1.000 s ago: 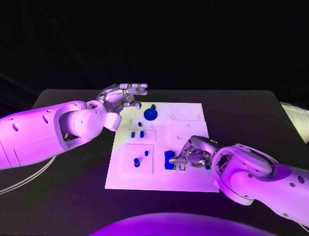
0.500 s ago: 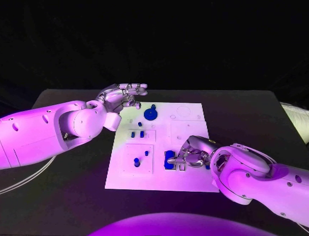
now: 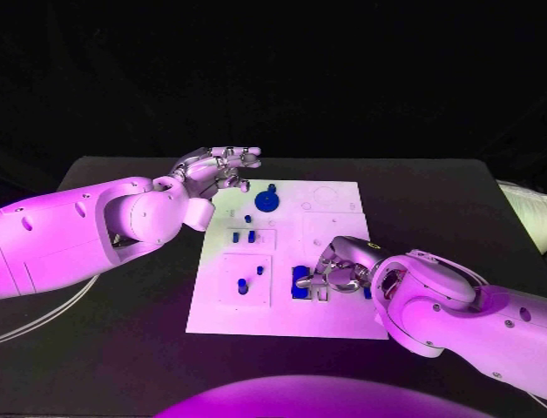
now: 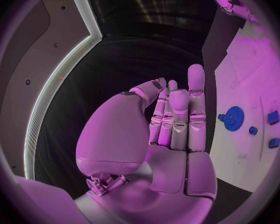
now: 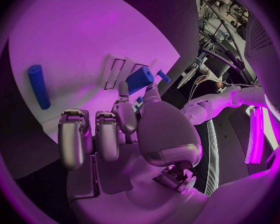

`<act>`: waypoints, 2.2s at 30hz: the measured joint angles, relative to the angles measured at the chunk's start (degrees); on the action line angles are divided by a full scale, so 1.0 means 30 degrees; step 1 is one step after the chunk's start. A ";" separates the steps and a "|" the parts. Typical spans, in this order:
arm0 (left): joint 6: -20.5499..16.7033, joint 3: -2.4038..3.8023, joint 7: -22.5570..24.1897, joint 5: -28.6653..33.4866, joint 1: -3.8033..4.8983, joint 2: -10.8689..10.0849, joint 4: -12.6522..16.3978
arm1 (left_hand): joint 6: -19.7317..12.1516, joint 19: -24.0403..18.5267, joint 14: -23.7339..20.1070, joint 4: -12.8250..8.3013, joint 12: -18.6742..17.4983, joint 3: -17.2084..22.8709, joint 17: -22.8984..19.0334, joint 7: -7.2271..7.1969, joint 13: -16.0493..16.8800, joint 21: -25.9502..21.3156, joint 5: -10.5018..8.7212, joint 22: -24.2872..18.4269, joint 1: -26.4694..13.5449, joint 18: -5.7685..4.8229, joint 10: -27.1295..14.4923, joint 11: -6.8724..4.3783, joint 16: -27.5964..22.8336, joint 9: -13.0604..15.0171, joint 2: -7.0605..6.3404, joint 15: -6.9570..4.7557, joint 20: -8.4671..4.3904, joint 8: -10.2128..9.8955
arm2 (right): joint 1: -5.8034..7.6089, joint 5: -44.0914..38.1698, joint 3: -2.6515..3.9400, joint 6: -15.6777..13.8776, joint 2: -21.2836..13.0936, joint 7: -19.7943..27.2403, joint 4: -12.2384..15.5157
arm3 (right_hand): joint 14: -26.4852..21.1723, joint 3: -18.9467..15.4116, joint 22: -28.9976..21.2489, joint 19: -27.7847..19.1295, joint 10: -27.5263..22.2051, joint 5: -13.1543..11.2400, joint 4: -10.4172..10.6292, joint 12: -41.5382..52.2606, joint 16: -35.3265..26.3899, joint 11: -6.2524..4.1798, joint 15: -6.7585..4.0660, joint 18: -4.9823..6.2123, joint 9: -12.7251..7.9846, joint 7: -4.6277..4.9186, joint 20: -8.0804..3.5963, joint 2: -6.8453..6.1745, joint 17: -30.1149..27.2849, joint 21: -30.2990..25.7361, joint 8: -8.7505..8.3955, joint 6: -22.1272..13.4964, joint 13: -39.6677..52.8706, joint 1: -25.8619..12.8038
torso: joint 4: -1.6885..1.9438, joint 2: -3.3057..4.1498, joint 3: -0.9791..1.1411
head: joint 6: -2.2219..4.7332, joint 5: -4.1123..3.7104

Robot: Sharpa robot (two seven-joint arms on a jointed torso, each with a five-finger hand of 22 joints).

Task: Assemble the parts on the task board

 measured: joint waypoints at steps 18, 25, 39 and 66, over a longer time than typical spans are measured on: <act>0.0014 0.0000 -0.0008 -0.0012 -0.0002 0.0013 -0.0040 | -0.0001 0.0000 0.0000 0.0000 0.0000 0.0000 -0.0016 -0.0001 0.0010 0.0000 0.0000 -0.0003 0.0004 0.0001 0.0001 0.0000 0.0000 0.0001 -0.0003 0.0000 0.0000 0.0000 | -0.0094 -0.1022 -0.0070 -0.0359 -0.0664 -0.0188 0.0226 | -0.0042 -0.0078 -0.0005 0.0000 -0.0001 -0.0106 -0.0035 -0.0030 0.0076 0.0001 -0.0039 0.0005 0.0119 -0.0002 0.0000 0.0019 -0.0003 0.0000 -0.0073 -0.0001 -0.0124 0.0054 | -0.0029 0.0007 0.0024 | -0.0020 0.0033; 0.0022 0.0000 -0.0012 -0.0016 -0.0012 -0.0004 -0.0054 | -0.0001 0.0000 0.0000 0.0000 0.0000 0.0001 -0.0015 -0.0001 0.0014 0.0000 0.0000 -0.0003 0.0004 0.0000 0.0001 0.0000 0.0000 0.0001 -0.0003 0.0000 0.0000 0.0000 | -0.0018 -0.0835 0.0022 -0.1192 -0.2191 -0.0036 0.1123 | -0.0042 0.0092 -0.0007 0.0000 0.0113 0.0349 -0.0206 -0.0102 0.0004 0.0119 -0.0040 0.0006 -0.0030 0.0266 0.0000 -0.0103 -0.0004 -0.0031 -0.0813 -0.0828 -0.0061 -0.0005 | -0.0020 -0.0002 0.0013 | 0.0000 0.0013; 0.0022 -0.0006 -0.0018 -0.0020 -0.0014 -0.0095 0.0217 | -0.0001 0.0000 0.0000 0.0000 0.0000 0.0000 -0.0014 -0.0002 0.0010 0.0000 0.0000 -0.0002 0.0004 0.0001 0.0001 0.0000 0.0001 0.0001 -0.0004 0.0000 -0.0001 0.0000 | 0.0385 -0.0709 -0.0021 -0.1346 -0.5308 0.0117 0.1511 | -0.0075 0.0718 -0.0009 0.0000 -0.0135 0.1261 -0.1042 -0.0692 -0.0145 0.0494 0.0267 0.0008 -0.0616 0.0606 0.0145 0.0009 -0.0008 -0.0179 -0.1517 -0.1294 -0.0253 0.1496 | -0.0108 -0.0018 -0.0022 | 0.0126 -0.0493; 0.0029 -0.0006 -0.0037 -0.0025 -0.0015 -0.0108 0.0187 | -0.0002 0.0000 0.0000 0.0001 0.0000 0.0000 -0.0012 -0.0002 0.0006 0.0000 0.0000 0.0001 0.0005 -0.0001 0.0002 0.0000 0.0001 0.0001 -0.0005 0.0000 0.0000 0.0000 | -0.0396 -0.2406 -0.0173 -0.0528 -0.4220 0.0016 0.0876 | -0.0072 0.0717 0.0004 0.0000 -0.0212 0.1259 -0.1040 -0.0857 -0.0146 0.0528 0.0276 0.0008 -0.0648 0.0332 0.0144 0.0009 -0.0012 -0.0178 -0.1516 -0.0534 -0.0242 0.1492 | -0.0192 -0.0027 -0.0005 | 0.0082 -0.0471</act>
